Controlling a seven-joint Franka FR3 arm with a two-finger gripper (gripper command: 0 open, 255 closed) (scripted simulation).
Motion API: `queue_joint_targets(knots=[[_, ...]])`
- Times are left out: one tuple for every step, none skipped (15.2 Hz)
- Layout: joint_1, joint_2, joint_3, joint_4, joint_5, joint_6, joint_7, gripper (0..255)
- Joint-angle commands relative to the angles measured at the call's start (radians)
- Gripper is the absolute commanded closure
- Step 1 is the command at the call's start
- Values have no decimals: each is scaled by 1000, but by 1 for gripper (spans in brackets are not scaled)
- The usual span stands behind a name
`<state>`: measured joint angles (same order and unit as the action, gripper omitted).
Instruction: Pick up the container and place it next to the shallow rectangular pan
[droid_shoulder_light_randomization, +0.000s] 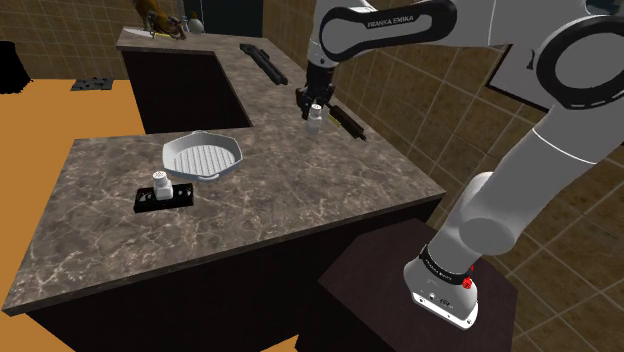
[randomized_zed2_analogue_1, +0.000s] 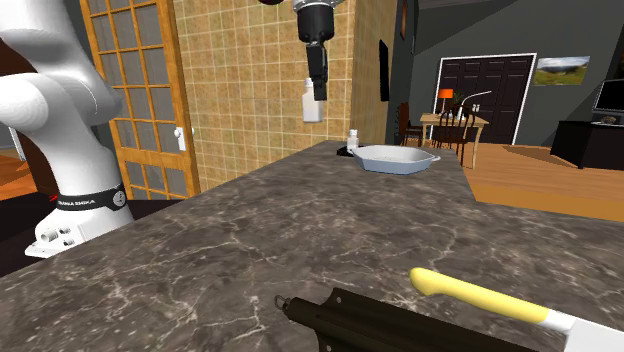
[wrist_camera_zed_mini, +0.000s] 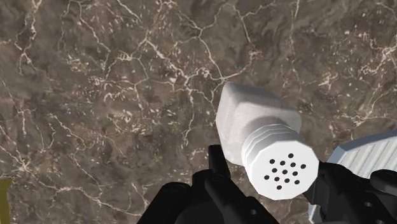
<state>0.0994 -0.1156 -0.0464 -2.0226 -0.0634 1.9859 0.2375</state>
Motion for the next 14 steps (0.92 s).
queue_joint_targets(knots=[[19,19,24,19,0,-3,45,255],[29,32,37,35,0,-6,67,255],[39,47,49,52,-1,-10,90,255],[49,63,61,71,-2,-15,112,255],[60,79,73,91,-3,-19,134,255],[70,96,84,112,-5,-24,156,255],[80,114,95,134,-7,-30,178,255],[91,133,106,157,-10,-36,200,255],[102,153,116,182,-13,-42,221,255],[113,174,126,208,-16,-50,243,255],[124,196,136,236,-20,-57,264,255],[135,218,145,265,-24,-66,285,255],[146,241,154,296,-29,-75,305,255],[158,266,162,328,-34,-84,325,255]])
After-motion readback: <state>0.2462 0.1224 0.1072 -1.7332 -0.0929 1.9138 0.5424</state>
